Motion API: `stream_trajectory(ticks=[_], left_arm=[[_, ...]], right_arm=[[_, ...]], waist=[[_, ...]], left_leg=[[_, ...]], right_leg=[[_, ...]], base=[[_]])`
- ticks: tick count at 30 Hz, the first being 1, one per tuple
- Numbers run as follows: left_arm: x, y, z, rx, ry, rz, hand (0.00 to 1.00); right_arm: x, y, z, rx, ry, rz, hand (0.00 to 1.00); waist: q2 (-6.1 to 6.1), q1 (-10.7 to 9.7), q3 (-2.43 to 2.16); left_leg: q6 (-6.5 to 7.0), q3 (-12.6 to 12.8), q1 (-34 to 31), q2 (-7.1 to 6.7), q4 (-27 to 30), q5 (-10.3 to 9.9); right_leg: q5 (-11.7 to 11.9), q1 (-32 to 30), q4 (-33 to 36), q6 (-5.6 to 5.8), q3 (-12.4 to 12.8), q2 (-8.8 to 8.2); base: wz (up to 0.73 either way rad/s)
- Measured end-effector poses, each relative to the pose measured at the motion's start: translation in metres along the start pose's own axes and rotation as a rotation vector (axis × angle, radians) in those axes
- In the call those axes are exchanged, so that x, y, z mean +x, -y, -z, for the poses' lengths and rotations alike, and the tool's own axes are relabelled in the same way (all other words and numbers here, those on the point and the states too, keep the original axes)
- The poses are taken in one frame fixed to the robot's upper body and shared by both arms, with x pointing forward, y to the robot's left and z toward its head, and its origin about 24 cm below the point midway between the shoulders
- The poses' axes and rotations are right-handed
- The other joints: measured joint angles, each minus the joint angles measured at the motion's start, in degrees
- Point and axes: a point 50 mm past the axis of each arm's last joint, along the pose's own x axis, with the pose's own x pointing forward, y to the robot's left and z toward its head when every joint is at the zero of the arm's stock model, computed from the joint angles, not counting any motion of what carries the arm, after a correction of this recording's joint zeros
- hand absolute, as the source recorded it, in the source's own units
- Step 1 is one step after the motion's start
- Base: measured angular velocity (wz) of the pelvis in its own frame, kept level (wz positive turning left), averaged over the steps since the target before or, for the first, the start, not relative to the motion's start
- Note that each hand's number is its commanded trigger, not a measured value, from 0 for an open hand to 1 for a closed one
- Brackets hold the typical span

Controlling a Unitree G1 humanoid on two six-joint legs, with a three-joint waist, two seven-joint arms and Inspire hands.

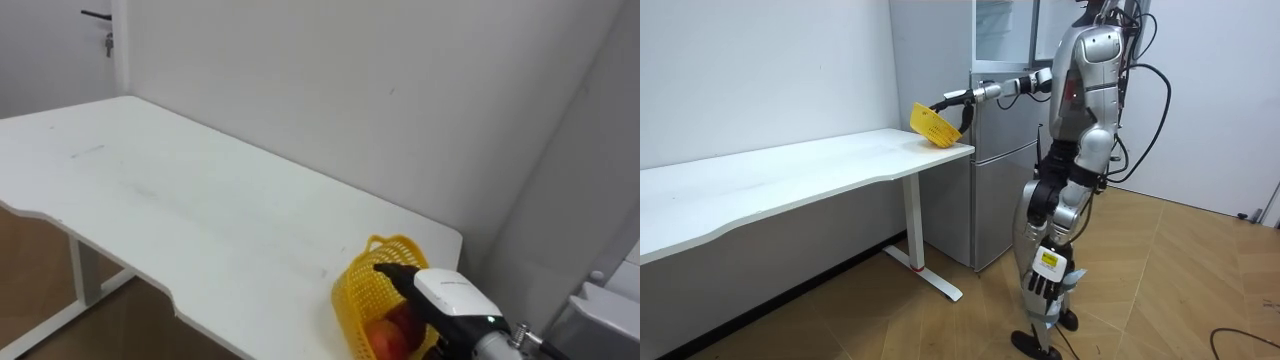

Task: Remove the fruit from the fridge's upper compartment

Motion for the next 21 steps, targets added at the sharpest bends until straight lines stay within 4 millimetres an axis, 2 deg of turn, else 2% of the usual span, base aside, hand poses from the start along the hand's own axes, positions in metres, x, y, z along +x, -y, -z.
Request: stream_trajectory(ticks=[4, 11, 14, 16, 21], left_arm=[[0.0, 0.0, 0.002, 0.008, -0.006, -0.002, 0.0], [-0.001, -0.002, 0.003, 0.023, -0.013, -0.014, 0.0], [-0.001, -0.003, 0.004, 0.004, -0.012, -0.023, 0.0], [0.0, -0.003, 0.002, 0.005, -0.01, -0.029, 0.0], [0.0, -0.004, 0.001, 0.001, -0.003, -0.044, 0.0]], right_arm=[[0.0, 0.0, 0.0, 0.002, 0.0, 0.0, 0.0], [0.001, 0.004, -0.003, 0.0, 0.014, 0.016, 0.0], [0.0, 0.013, -0.011, 0.0, 0.049, 0.052, 0.0], [-0.001, 0.026, -0.021, 0.003, 0.095, 0.109, 0.0], [-0.005, 0.043, -0.036, 0.006, 0.179, 0.201, 0.0]], waist=[[-0.39, 0.03, -0.28], [-0.55, -0.04, -0.33], [-0.42, -0.19, -0.28], [-0.22, -0.38, -0.24], [0.21, -0.32, -0.5]], left_leg=[[-0.01, 0.0, 0.06, 0.0, 0.03, 0.01], [-0.01, 0.01, 0.15, -0.03, 0.24, 0.01], [-0.01, 0.18, 0.13, -0.02, 0.23, 0.01], [-0.01, 0.39, 0.1, -0.01, 0.23, 0.01], [0.0, 0.83, 0.37, 0.01, -0.06, 0.01]], right_leg=[[0.0, 0.07, 0.0, 0.0, -0.01, 0.0], [0.0, 0.3, -0.01, 0.0, 0.07, -0.04], [0.0, 0.24, -0.05, 0.0, 0.03, -0.05], [0.0, 0.08, -0.08, 0.0, 0.04, -0.06], [0.0, 0.15, -0.06, 0.0, 0.05, -0.1]], base=[[0.0], [0.0], [-0.01], [-0.05], [-0.01]])
